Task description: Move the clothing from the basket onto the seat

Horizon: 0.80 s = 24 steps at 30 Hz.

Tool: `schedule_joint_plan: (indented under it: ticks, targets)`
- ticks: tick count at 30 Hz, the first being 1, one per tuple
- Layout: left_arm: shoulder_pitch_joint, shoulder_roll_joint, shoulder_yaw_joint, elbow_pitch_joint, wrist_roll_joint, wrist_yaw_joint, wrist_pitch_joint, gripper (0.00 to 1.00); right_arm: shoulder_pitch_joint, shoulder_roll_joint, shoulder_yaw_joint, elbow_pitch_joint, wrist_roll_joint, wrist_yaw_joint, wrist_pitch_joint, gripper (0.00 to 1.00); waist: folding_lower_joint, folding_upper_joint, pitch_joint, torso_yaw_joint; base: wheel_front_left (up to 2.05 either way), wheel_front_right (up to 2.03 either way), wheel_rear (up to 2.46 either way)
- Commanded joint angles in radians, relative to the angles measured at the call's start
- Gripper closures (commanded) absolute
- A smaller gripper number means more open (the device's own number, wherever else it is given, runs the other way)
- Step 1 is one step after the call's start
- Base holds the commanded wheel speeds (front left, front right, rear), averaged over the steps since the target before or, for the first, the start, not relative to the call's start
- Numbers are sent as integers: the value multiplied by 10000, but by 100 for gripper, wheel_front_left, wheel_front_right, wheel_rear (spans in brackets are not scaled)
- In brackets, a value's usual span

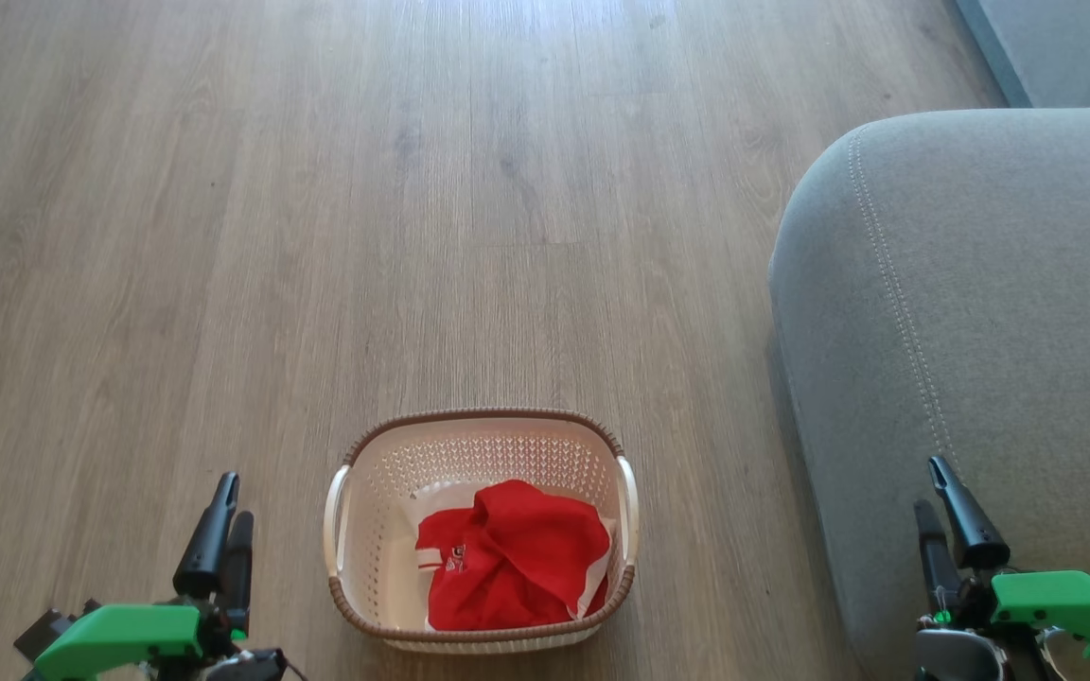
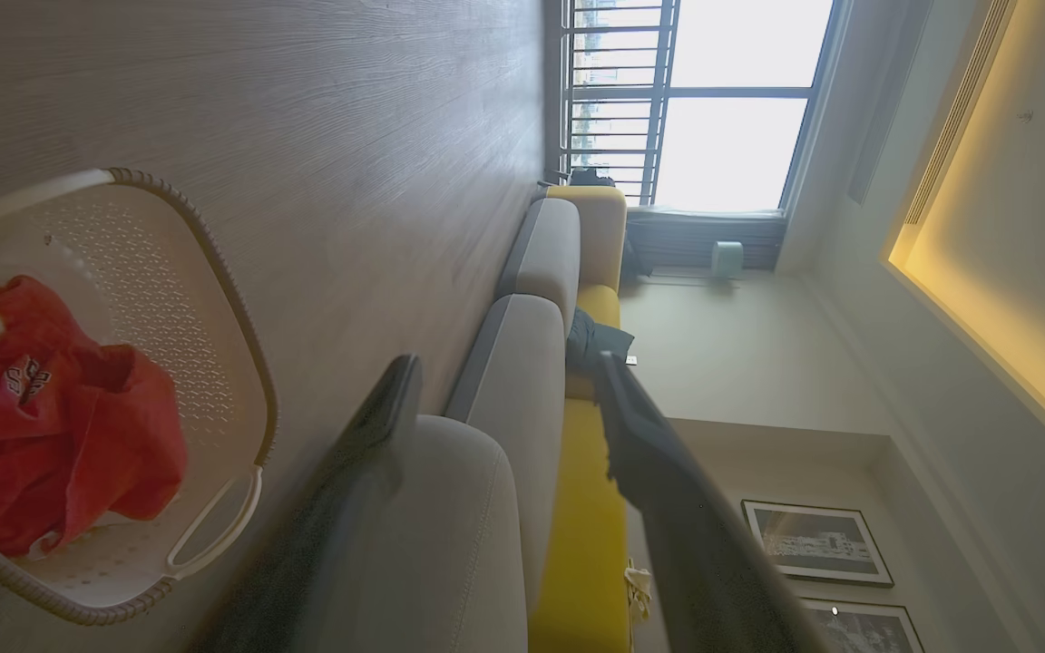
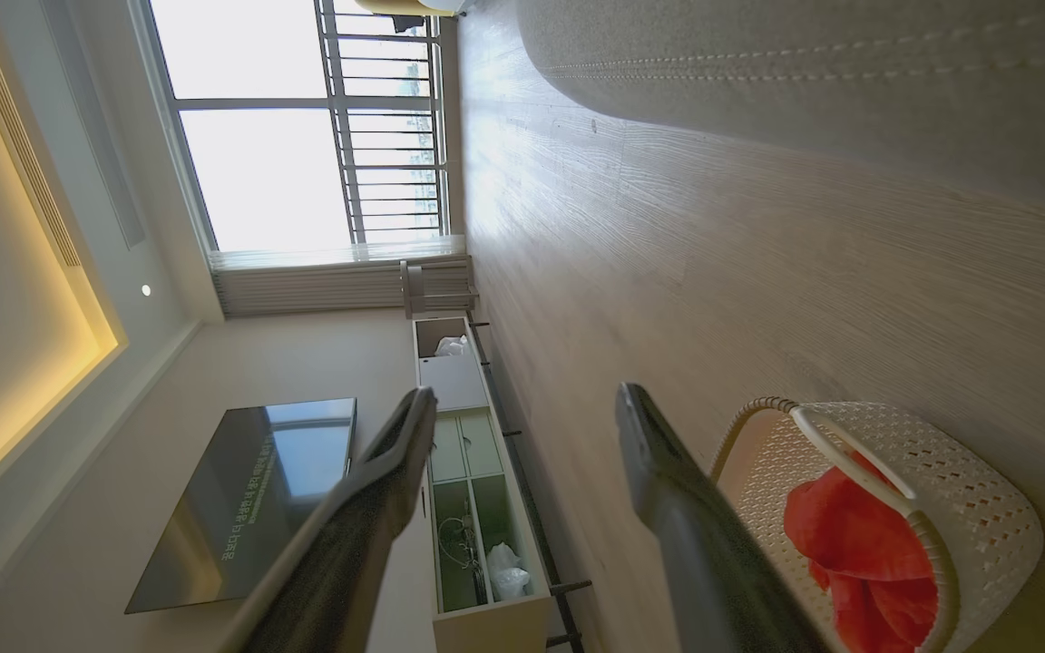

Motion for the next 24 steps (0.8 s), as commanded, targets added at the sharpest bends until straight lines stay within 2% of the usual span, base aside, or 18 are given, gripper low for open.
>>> schedule_joint_plan:
  ticks: [1,6,24]
  targets:
    - [-420,45,72,-351,108,-14,-85,0,-509,-50,24,-381,-59,2,-105,0,0,0,-4,0,0,0,0]
    - [-470,51,100,-435,193,-18,-231,0,-581,-53,-64,-411,-232,2,-254,0,0,0,-15,32,0,0,0]
    - [-799,73,538,-992,1397,-35,-787,0,-1048,-63,-872,-1094,-2314,3,-818,0,0,0,-71,251,0,0,0]
